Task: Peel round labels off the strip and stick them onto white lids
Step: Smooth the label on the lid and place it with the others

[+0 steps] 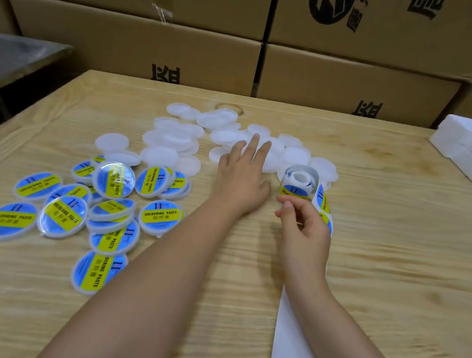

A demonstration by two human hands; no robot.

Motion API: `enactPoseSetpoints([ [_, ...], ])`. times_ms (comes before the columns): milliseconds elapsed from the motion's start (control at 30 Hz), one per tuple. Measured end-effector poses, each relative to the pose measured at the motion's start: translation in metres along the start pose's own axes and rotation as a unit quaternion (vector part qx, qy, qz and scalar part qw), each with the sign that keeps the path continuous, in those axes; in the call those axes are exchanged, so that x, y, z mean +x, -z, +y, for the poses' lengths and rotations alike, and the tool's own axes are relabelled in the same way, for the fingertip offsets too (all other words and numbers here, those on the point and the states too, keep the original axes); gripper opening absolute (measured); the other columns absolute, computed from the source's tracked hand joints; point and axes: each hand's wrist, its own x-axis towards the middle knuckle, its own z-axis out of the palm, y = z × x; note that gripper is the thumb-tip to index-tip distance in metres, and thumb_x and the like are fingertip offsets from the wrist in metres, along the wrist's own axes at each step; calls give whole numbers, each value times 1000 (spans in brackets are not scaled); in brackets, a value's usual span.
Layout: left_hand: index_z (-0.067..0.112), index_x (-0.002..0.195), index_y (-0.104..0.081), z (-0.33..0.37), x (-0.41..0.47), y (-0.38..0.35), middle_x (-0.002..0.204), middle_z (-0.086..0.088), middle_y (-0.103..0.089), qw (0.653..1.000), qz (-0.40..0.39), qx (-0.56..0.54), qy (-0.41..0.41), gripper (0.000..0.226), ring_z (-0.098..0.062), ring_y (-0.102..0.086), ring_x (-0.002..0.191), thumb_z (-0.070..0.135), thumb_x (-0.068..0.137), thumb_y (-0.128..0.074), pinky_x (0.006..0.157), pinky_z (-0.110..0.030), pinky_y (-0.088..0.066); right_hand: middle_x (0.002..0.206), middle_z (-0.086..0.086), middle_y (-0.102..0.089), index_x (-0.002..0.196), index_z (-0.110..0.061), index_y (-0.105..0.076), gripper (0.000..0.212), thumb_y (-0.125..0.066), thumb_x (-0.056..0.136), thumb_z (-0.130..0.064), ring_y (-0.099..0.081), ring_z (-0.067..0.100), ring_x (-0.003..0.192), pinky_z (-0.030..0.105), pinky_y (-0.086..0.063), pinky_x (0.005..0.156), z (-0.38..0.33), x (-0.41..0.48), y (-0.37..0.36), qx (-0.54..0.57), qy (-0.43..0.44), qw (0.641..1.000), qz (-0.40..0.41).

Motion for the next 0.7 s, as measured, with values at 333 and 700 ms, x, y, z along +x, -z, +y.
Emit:
enactPoseSetpoints([
  [333,34,129,-41,-6,14,-1,129,11,-53,998,18,46,-24,48,-22,-34,117,45,83,-47,90,-39,-14,70,-12,-59,84,-29,-65,24,-52,93,-11,-45,1,62,7,-38,61,2,0,0,2,-1,1000,-2],
  [700,22,122,-53,-9,-10,15,112,-1,-62,999,13,28,-35,37,-24,-53,107,15,86,-49,84,-32,-31,70,-12,-59,85,-29,-66,22,-52,93,-13,-44,-3,57,6,-36,56,2,1,0,-1,-16,1000,1],
])
